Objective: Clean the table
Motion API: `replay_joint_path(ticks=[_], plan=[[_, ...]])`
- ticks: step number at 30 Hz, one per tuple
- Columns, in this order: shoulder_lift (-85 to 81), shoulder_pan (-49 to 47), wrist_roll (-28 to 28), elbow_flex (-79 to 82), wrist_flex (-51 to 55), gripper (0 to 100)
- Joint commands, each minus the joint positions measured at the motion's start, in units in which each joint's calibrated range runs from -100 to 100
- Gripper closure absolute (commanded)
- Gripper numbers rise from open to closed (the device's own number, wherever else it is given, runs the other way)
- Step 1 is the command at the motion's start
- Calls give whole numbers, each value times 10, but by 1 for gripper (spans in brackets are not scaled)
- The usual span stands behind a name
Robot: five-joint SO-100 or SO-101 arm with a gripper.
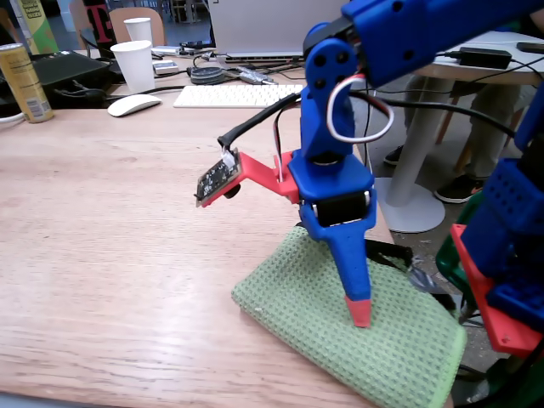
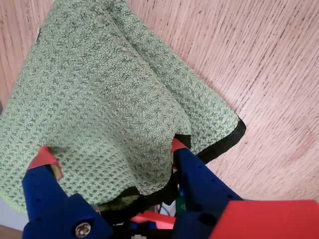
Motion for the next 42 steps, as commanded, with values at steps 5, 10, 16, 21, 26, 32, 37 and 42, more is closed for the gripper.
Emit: replay_joint_path(ticks=[5, 10, 16, 21, 26, 32, 37, 42], plan=[[6, -4, 1, -3, -27, 90], [6, -4, 1, -2, -23, 100], [-1, 10, 1, -2, -20, 100], [5, 6, 1, -1, -19, 100], [0, 17, 2, 14, -20, 100], [-3, 181, 40, 23, -20, 100], [1, 318, 68, 15, -20, 100], [4, 448, 97, 0, -27, 100]])
